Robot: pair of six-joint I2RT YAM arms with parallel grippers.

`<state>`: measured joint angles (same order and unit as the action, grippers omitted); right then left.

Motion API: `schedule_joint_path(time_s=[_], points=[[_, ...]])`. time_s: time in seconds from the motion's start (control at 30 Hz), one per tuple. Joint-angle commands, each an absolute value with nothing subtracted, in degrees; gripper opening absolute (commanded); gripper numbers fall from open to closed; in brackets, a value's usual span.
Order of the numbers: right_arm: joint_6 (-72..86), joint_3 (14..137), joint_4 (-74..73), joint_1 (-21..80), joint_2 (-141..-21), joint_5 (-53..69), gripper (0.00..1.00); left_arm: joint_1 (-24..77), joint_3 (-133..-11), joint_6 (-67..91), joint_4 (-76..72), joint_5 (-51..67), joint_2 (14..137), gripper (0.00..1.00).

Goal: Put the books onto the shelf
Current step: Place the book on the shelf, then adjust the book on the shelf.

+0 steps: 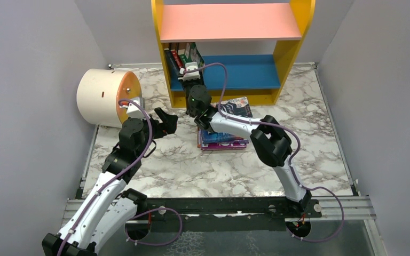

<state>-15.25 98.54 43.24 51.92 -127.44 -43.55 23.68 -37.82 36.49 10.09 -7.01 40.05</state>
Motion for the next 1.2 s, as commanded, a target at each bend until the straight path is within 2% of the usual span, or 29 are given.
schedule_joint_path(time_s=[0.0,0.8,1.17], points=[[-13.97,96.97,44.52,52.79,-123.40,-41.90,0.42,23.49,-37.26,36.30,9.86,-8.17,39.39,0.81],[-7.34,87.64,40.89,54.90,-113.44,-38.59,0.43,23.54,-37.35,36.39,9.71,-8.00,39.34,0.81],[3.30,89.60,24.06,52.50,-108.35,-34.32,0.43,23.52,-38.65,34.74,9.78,-9.28,39.80,0.81]])
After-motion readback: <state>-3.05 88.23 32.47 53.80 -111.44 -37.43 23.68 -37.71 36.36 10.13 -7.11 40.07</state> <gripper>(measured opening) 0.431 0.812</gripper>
